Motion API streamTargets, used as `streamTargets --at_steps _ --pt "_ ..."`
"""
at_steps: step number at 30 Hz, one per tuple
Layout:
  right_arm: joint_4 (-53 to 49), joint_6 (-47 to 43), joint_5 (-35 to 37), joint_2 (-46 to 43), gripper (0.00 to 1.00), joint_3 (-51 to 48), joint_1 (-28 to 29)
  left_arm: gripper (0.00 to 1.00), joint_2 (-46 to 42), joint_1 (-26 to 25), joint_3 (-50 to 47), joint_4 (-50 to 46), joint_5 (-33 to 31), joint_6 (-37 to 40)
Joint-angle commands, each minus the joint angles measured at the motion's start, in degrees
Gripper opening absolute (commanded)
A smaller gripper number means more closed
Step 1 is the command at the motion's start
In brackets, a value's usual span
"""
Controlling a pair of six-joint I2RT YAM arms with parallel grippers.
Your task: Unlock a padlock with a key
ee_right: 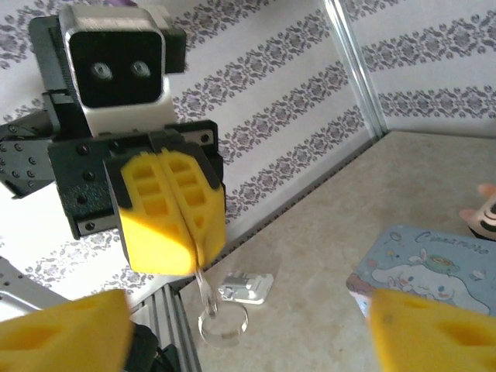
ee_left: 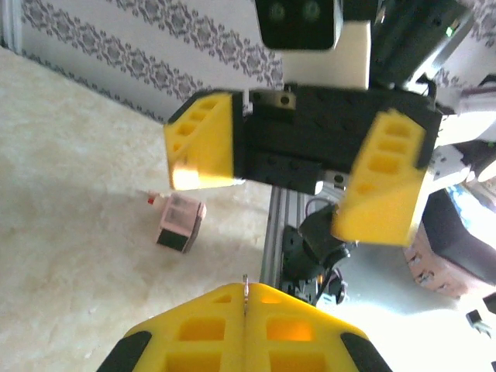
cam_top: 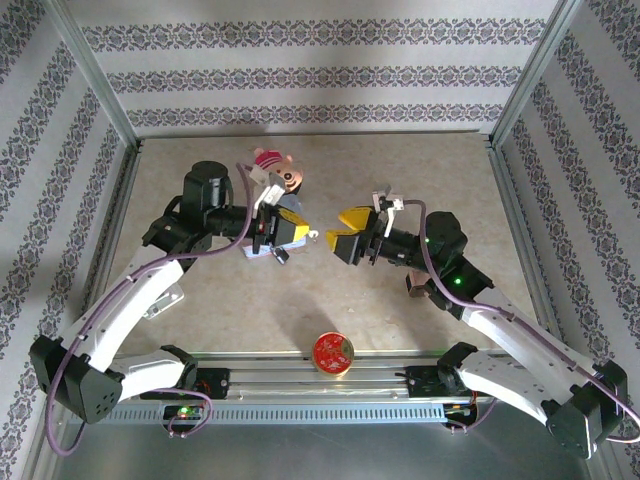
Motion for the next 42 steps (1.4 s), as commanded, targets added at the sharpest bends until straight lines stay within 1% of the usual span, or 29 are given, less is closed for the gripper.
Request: streamTargets --at_steps 1,5,7,9,12,14,18,19,21,23,28,38,42 --pt "4.25 -0.68 -4.09 0.18 0.67 -0.35 -0.25 0.0 1.01 -2.12 2.93 -11.43 -0.78 7.45" --pt "6.31 -1.81 -9.05 2.01 0.61 -0.37 1.15 0.0 1.54 -3.25 3.53 -11.11 1.12 7.64" --pt "6.23 -2.87 -11.59 2.88 0.55 0.01 2.0 0.0 1.55 -3.27 3.58 -10.29 2.26 7.45" --pt "6.2 -3.45 -13.01 3.75 0.5 0.29 2.75 0.0 1.53 -3.31 3.5 -9.51 2.88 6.98" --pt "6.21 -3.92 -14.69 5.17 0.45 0.73 3.51 0.0 1.32 -3.38 3.45 -8.67 2.97 6.57" --pt "6.15 -4.0 -15.21 5.94 0.42 0.91 3.69 0.0 1.06 -3.35 3.22 -8.32 3.18 6.49" --pt "5.97 -4.09 -15.26 6.68 0.41 0.74 3.7 0.0 0.29 -3.28 2.69 -7.91 2.62 6.56" --pt "5.97 -4.05 -15.27 6.86 0.39 0.61 3.69 0.0 0.03 -3.33 2.51 -7.7 2.44 6.41" --pt "6.04 -3.91 -15.25 7.17 0.37 0.48 3.72 0.0 -0.46 -3.35 2.37 -7.28 2.24 6.05" --pt "6.04 -3.79 -15.34 7.19 0.36 0.3 3.77 0.0 -0.83 -3.27 2.18 -6.91 1.87 5.95" --pt "5.97 -3.73 -15.69 6.44 0.31 -0.05 3.73 0.0 -1.17 -3.31 2.17 -6.24 0.74 5.33" --pt "5.88 -3.92 -15.69 5.22 0.15 -0.58 3.49 0.0 -1.13 -3.27 1.68 -4.37 1.17 4.21" --pt "5.77 -3.92 -16.17 5.68 0.1 -0.32 3.43 0.0 -1.35 -3.29 1.32 -3.72 0.94 3.63"
